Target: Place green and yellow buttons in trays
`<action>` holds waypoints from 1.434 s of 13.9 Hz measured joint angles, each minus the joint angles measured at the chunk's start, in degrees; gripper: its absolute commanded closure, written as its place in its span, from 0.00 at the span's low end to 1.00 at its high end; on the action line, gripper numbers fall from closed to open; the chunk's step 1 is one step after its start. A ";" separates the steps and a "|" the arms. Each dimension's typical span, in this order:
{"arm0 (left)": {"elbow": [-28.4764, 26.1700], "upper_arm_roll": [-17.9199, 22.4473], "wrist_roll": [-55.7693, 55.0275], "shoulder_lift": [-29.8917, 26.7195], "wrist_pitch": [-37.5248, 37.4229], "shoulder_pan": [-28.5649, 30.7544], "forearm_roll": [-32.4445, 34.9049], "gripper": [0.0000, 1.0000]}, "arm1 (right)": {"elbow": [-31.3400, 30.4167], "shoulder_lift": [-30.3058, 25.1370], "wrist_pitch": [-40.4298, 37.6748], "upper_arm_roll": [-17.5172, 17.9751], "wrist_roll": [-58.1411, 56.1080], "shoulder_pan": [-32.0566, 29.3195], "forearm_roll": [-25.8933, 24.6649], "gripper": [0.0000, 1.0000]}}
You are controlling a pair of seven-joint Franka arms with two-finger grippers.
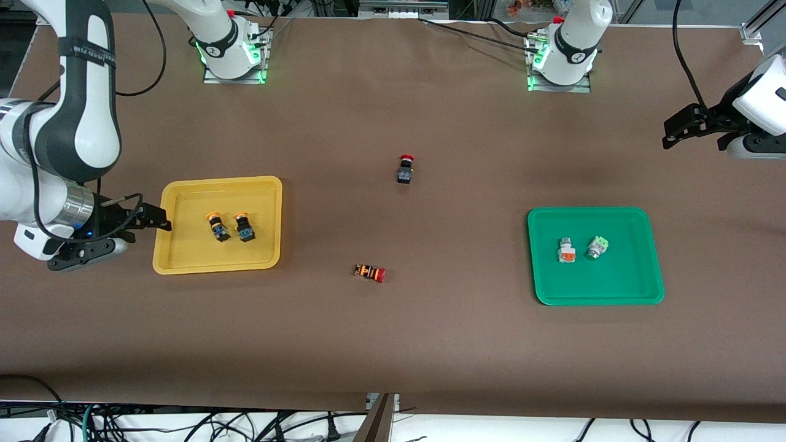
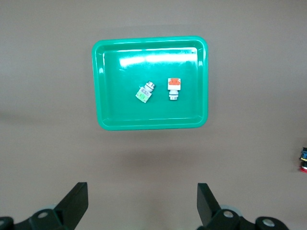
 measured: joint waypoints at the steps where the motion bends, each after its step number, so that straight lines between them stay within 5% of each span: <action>1: 0.00 0.00 0.00 0.00 0.00 0.00 0.00 0.00 | 2.22 0.03 -2.48 0.00 2.30 0.18 -0.12 0.08; 10: 0.02 0.00 0.00 0.01 -0.01 0.00 0.00 0.00 | 7.69 3.21 -6.33 0.26 13.20 2.80 -4.85 0.08; 16: 0.02 0.02 0.00 0.01 -0.09 0.00 0.00 0.00 | 8.84 3.27 -4.93 1.22 17.37 5.43 -13.28 0.08; 18: 0.02 0.04 0.00 0.01 -0.11 0.00 0.00 0.00 | 9.20 1.82 -4.62 6.81 21.79 3.22 -19.99 0.08; 20: 0.03 0.05 0.00 0.01 -0.13 0.00 0.00 0.00 | 9.11 -0.78 -4.65 18.40 26.22 -4.73 -25.47 0.08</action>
